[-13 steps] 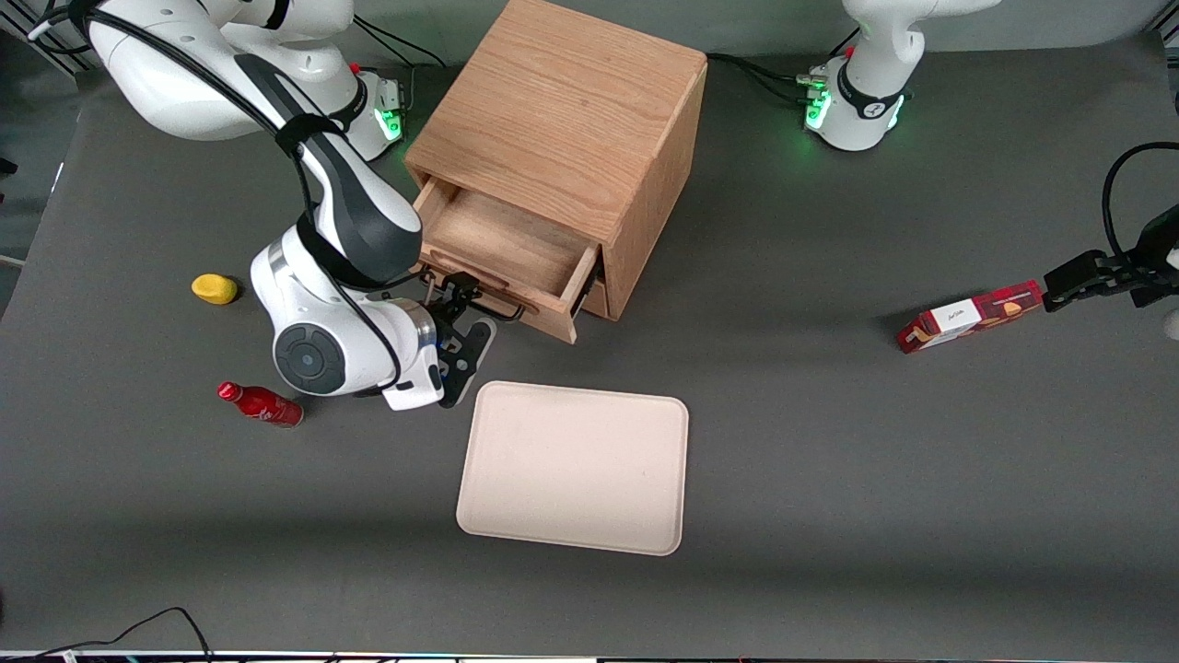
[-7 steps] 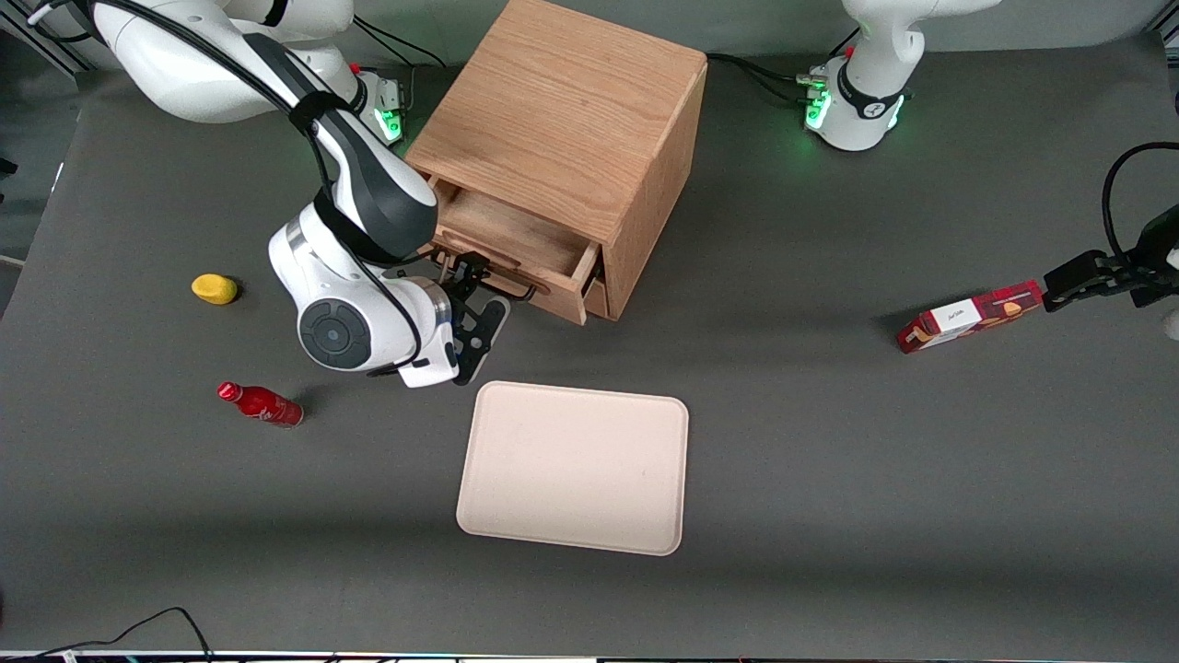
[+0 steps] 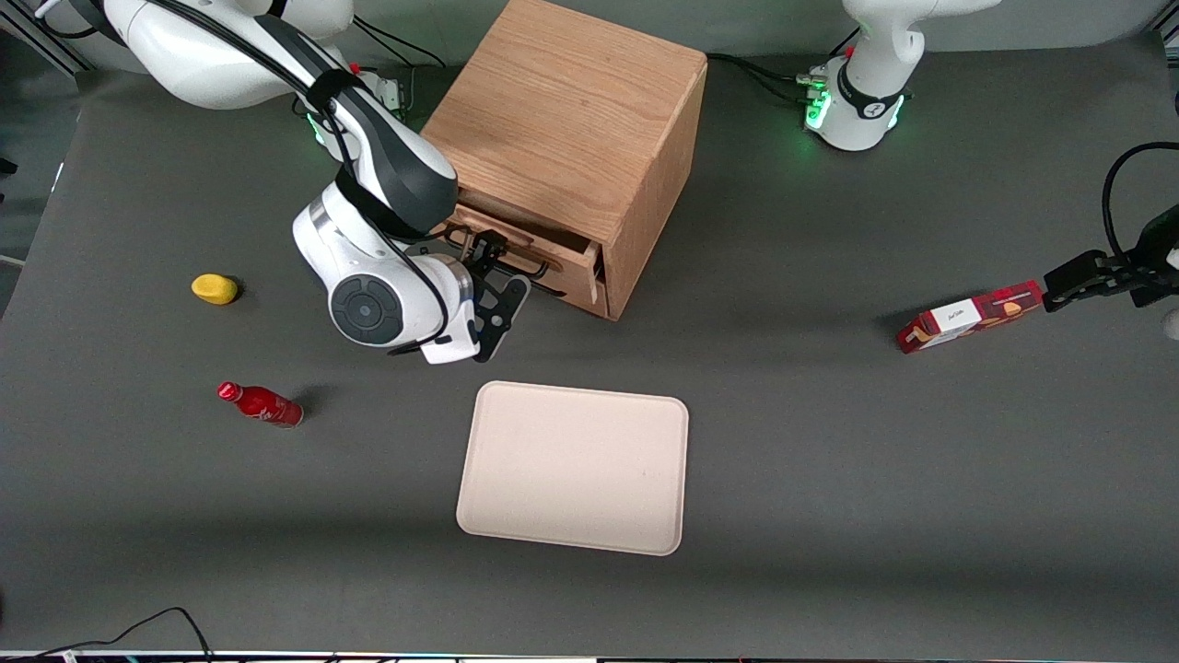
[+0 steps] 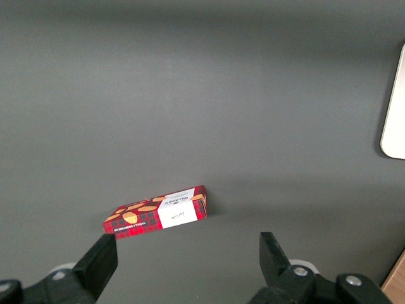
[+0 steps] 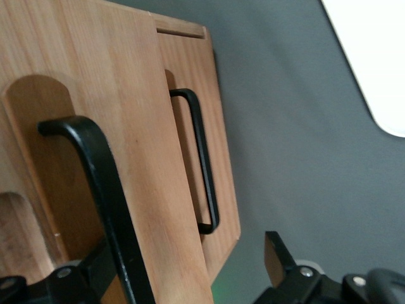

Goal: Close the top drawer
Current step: 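Keep pushing the drawer with the right gripper until flush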

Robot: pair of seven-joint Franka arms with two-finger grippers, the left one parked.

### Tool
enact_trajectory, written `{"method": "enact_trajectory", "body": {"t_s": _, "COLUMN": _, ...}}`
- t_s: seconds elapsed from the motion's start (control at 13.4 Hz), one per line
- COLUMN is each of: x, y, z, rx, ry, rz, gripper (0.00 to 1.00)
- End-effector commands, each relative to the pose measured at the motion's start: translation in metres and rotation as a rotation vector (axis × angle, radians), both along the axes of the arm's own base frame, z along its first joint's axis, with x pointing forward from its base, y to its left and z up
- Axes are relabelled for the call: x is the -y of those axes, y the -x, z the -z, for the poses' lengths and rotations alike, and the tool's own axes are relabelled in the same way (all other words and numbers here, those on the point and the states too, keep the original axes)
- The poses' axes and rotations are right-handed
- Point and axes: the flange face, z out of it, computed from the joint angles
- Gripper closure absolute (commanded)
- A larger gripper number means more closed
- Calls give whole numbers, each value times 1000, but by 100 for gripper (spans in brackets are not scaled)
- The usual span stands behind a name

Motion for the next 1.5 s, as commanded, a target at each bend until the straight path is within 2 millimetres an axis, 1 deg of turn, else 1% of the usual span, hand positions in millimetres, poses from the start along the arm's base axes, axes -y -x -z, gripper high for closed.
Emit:
{"method": "enact_trajectory", "body": {"t_s": 0.0, "x": -7, "y": 16, "z": -4, "rx": -23, "ry": -2, "rz": 19, "gripper": 0}}
{"method": "enact_trajectory", "body": {"t_s": 0.15, "x": -8, "y": 19, "z": -3, "rx": -28, "ry": 5, "rz": 17, "gripper": 0}}
{"method": "enact_trajectory", "body": {"t_s": 0.3, "x": -15, "y": 28, "z": -3, "rx": -36, "ry": 11, "rz": 13, "gripper": 0}}
{"method": "enact_trajectory", "body": {"t_s": 0.9, "x": -22, "y": 36, "z": -4, "rx": -48, "ry": 19, "rz": 19, "gripper": 0}}
{"method": "enact_trajectory", "body": {"t_s": 1.05, "x": -20, "y": 33, "z": -6, "rx": -47, "ry": 17, "rz": 22, "gripper": 0}}
{"method": "enact_trajectory", "body": {"t_s": 1.27, "x": -15, "y": 20, "z": -22, "rx": -46, "ry": 7, "rz": 31, "gripper": 0}}
{"method": "enact_trajectory", "body": {"t_s": 1.42, "x": -13, "y": 17, "z": -27, "rx": -49, "ry": 5, "rz": 32, "gripper": 0}}
